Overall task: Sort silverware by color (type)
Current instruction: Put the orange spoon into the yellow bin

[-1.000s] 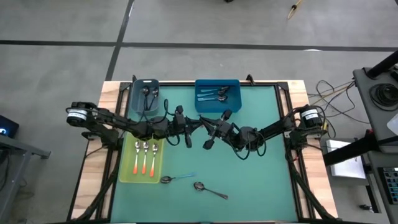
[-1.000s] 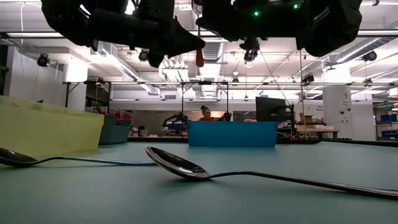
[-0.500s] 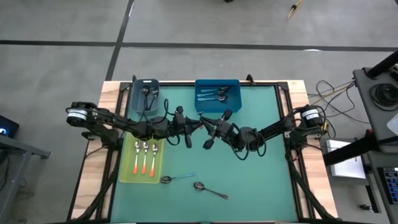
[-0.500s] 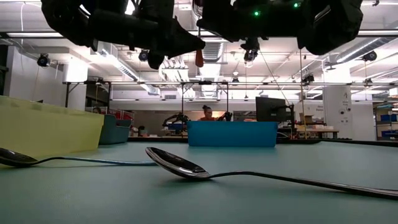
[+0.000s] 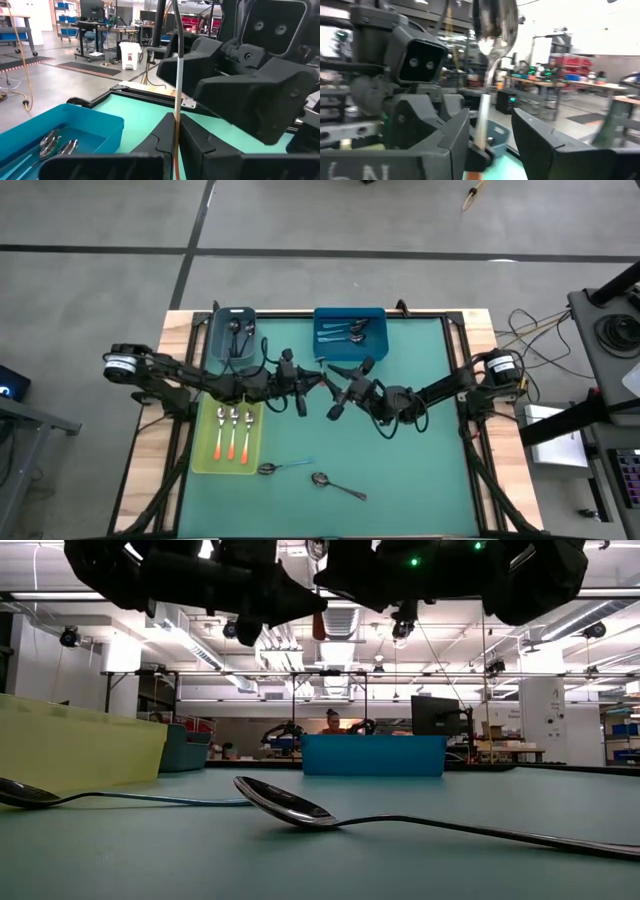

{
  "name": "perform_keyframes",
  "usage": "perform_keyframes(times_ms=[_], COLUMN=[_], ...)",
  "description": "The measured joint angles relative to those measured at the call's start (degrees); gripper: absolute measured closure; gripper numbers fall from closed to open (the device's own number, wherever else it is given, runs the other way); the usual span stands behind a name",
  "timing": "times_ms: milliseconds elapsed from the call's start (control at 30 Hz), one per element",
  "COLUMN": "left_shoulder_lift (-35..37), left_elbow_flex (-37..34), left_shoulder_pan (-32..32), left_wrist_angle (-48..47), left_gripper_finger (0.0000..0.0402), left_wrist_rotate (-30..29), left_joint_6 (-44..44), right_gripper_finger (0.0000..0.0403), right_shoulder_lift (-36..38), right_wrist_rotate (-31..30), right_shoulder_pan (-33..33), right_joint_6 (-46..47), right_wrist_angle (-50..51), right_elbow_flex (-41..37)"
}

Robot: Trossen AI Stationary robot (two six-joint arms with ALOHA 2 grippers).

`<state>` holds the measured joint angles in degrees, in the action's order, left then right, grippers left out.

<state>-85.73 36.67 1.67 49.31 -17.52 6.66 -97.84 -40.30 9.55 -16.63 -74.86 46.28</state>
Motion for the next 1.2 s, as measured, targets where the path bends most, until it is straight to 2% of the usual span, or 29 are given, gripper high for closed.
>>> perform_keyframes(times_ms=[267,467,700,833,1000,1200], left_shoulder_lift=[8.4,16.1,23.2,26.5,29.2,29.8], left_elbow_flex=[0.0,1.6,2.2,2.2,2.2,2.2], left_shoulder_pan=[0.0,0.1,1.7,5.0,12.0,20.0], left_wrist_angle=[-15.8,-33.4,-50.5,-59.8,-69.3,-75.0], left_gripper_finger=[0.0401,0.0402,0.0402,0.0402,0.0402,0.0402], left_wrist_rotate=[0.0,0.1,9.0,10.0,10.0,8.8], left_joint_6=[4.8,12.3,29.1,40.5,56.5,68.7], right_gripper_finger=[0.0247,0.0256,0.0279,0.029,0.0302,0.0314], right_shoulder_lift=[5.0,10.8,19.5,23.5,26.5,27.4], right_wrist_rotate=[-12.0,-13.7,-13.3,-13.3,-13.2,-13.1], right_shoulder_pan=[2.6,2.0,-0.9,-2.7,-3.7,-3.7], right_joint_6=[-6.4,-2.0,4.8,5.2,9.3,9.3], right_wrist_angle=[6.0,20.8,45.9,52.8,62.1,64.3], right_elbow_flex=[-0.1,0.2,2.2,2.1,2.0,1.8])
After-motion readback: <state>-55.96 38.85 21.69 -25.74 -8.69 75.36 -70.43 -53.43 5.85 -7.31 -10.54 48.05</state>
